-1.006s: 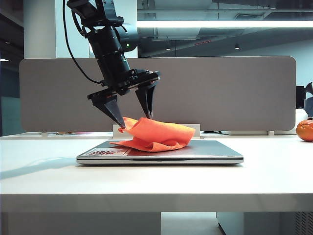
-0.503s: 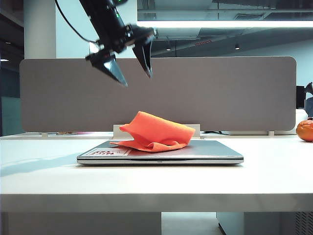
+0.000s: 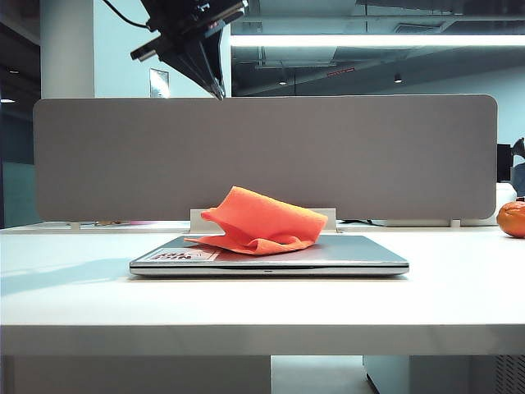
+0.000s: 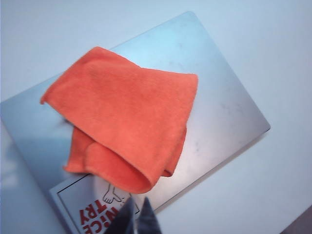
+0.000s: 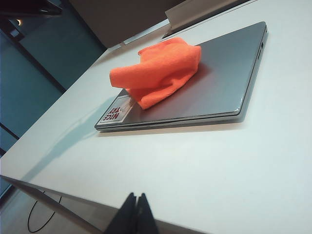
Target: Pick up the orange rag and put it over the laptop.
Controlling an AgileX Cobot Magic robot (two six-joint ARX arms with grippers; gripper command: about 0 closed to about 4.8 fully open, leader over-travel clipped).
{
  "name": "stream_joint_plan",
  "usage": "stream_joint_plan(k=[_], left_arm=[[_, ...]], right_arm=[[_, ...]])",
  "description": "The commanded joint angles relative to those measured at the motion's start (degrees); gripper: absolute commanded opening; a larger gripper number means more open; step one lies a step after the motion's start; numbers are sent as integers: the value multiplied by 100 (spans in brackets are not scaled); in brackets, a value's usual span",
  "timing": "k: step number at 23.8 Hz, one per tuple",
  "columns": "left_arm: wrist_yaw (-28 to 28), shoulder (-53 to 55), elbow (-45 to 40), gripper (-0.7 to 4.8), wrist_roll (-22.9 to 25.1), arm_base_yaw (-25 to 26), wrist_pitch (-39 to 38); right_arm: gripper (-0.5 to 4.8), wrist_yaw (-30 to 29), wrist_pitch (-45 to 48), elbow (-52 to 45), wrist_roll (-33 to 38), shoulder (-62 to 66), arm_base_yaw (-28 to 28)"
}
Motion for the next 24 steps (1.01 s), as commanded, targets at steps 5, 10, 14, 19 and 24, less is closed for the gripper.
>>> stream_joint_plan(k=[5, 10, 14, 19, 24], left_arm=[[-750, -483, 9, -6, 149, 0, -170], [-931, -837, 9, -6, 195, 2, -260], [-1016, -1257, 9, -6, 210, 2, -382], [-1021, -1814, 9, -6, 258, 7, -688], [-1123, -2210, 9, -6, 254, 31, -813]], right_arm=[[-5, 686, 68, -20, -149, -4, -2], [-5, 1294, 61, -20, -693, -4, -2], [-5, 1467, 22, -20, -1611, -4, -2], [-5, 1937, -79, -20, -2297, -4, -4], [-5, 2645, -111, -20, -2302, -4, -4]])
